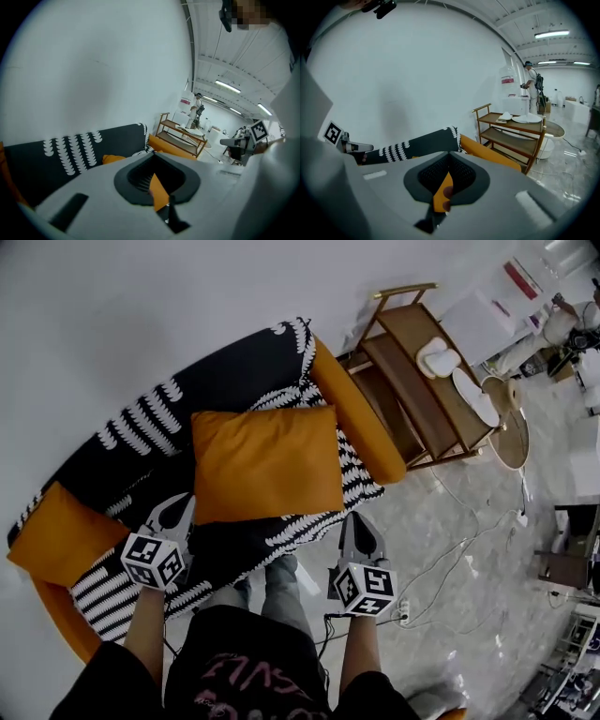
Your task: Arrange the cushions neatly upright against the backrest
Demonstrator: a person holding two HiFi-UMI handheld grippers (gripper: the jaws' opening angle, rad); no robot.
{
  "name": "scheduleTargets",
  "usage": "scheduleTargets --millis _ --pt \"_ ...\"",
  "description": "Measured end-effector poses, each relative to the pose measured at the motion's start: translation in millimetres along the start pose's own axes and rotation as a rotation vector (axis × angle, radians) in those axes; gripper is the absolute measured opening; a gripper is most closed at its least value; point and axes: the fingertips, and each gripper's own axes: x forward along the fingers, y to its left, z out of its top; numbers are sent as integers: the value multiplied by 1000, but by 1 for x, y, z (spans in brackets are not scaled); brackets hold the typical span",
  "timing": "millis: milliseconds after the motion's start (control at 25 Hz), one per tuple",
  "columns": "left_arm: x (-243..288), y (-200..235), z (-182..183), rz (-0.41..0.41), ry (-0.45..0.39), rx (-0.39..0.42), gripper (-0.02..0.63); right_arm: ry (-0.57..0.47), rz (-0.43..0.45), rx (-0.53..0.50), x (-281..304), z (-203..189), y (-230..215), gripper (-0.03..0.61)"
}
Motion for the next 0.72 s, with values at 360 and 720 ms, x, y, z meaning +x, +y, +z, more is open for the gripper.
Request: scheduleTargets --millis 360,720 --pt "35 7 -8 113 24 -36 2 91 120 -18 67 -3 -23 14" --pt "61 16 -17 189 67 -46 2 157 198 -45 114 -10 -36 14"
